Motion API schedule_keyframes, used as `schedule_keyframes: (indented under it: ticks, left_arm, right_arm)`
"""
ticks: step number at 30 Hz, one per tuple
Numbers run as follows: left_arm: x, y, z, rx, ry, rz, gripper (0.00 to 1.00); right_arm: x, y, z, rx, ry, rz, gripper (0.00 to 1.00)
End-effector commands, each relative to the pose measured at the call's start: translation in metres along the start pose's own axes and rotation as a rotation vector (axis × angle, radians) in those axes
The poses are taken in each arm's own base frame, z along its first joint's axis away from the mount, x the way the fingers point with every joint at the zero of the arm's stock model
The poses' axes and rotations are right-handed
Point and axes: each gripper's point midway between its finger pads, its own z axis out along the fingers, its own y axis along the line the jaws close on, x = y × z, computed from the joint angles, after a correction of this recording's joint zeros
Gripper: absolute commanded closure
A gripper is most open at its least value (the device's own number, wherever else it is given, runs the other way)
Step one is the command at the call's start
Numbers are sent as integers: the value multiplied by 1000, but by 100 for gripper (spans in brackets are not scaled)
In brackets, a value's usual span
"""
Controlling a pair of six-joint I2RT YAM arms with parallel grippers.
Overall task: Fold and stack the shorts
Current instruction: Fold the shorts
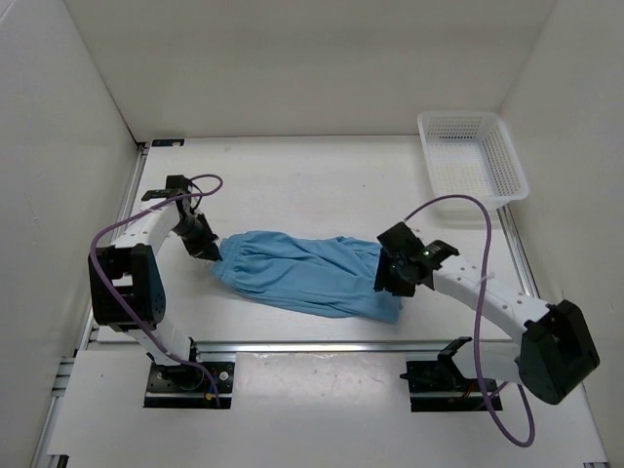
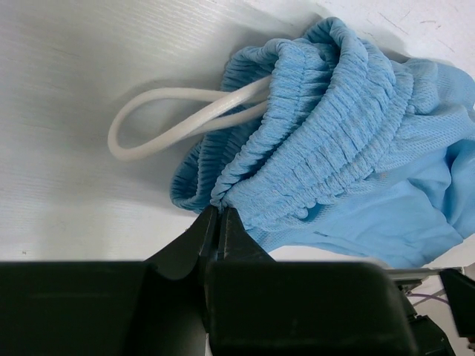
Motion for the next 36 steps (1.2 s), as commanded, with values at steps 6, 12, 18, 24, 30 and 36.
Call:
schedule_keyframes:
  ticks: [6, 12, 18, 24, 30, 36]
  left_arm:
    - [-4, -13, -8, 54, -45, 40, 90]
    - [-4, -13, -8, 55, -45, 40, 90]
    - [-7, -15, -10, 58, -53, 42, 90]
    - [-14, -24, -17, 86, -65, 48, 90]
    - [-40, -41, -44, 101, -121, 71, 90]
    - [-38, -38, -43, 86, -113, 76, 90]
  right_arm:
    - [37, 17, 9, -123, 160, 134, 38]
    - [37, 10, 23, -66, 157, 122, 66]
    - [35, 0, 25, -19, 137, 110, 100]
    - [-1, -7, -9, 26, 4, 66, 100]
    - [-91, -2, -54, 107, -242, -15, 100]
    - [-89, -13, -61, 122, -254, -14, 100]
